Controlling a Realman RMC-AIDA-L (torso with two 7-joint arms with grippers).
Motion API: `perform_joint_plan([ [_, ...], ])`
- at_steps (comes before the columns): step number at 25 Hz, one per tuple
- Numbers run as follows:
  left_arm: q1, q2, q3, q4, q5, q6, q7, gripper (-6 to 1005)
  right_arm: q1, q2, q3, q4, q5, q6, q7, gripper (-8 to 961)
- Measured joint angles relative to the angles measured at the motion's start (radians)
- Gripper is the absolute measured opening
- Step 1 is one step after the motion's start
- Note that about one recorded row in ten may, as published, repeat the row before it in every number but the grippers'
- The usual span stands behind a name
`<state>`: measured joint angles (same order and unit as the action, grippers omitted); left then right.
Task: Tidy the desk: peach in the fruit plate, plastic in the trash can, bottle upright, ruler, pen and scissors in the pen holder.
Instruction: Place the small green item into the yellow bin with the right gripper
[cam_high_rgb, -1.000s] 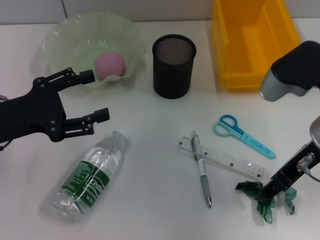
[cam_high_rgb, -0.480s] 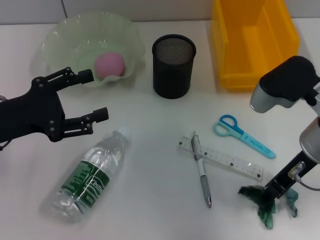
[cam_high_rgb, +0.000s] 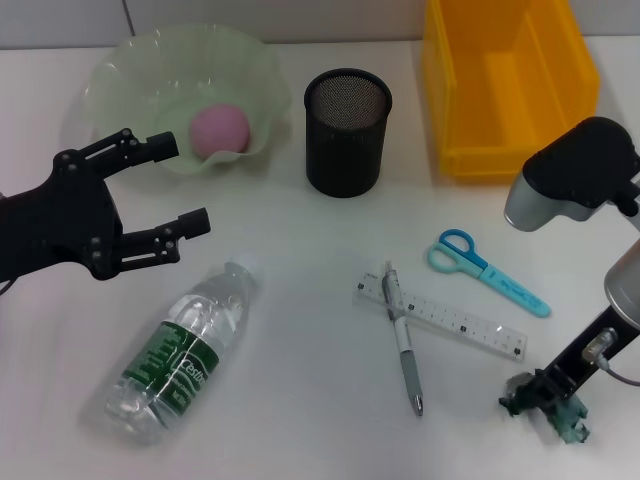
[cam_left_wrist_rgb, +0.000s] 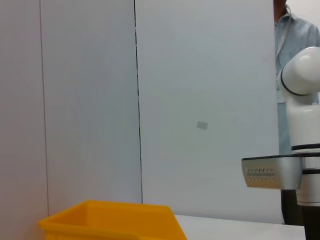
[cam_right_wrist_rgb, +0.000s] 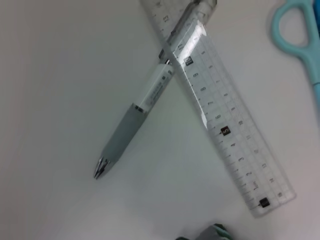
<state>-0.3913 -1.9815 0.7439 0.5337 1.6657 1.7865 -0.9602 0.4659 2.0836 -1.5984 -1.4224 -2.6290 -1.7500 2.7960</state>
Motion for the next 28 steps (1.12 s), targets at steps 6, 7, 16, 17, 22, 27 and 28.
perform_joint_plan([
  [6, -0.001, -0.001, -0.003, 0.0, 0.0, 0.001, 0.0, 857, -0.031, -0.001, 0.023, -0.096, 0.004, -0.034, -0.002, 137],
  [7, -0.002, -0.001, -0.004, 0.0, -0.001, 0.001, 0.0, 856, -0.037, 0.0, 0.039, -0.121, 0.004, -0.043, -0.004, 98],
  [16, -0.005, -0.007, -0.011, 0.0, -0.002, 0.006, 0.0, 853, -0.03, -0.002, 0.343, -0.332, 0.054, -0.044, -0.069, 30],
  [17, -0.005, -0.009, -0.011, 0.001, -0.002, 0.007, 0.0, 853, -0.024, -0.002, 0.377, -0.351, 0.055, -0.025, -0.083, 26],
  [22, -0.008, -0.011, -0.011, 0.0, -0.002, 0.008, 0.001, 851, -0.012, -0.003, 0.449, -0.361, 0.063, 0.183, -0.18, 22],
  [27, -0.011, -0.017, -0.019, 0.0, -0.009, 0.008, 0.015, 850, -0.001, -0.002, 0.429, -0.164, 0.1, 0.522, -0.27, 26],
  [28, -0.011, -0.019, -0.021, 0.0, -0.01, 0.008, 0.019, 849, 0.011, -0.003, 0.43, -0.118, 0.104, 0.571, -0.282, 26],
])
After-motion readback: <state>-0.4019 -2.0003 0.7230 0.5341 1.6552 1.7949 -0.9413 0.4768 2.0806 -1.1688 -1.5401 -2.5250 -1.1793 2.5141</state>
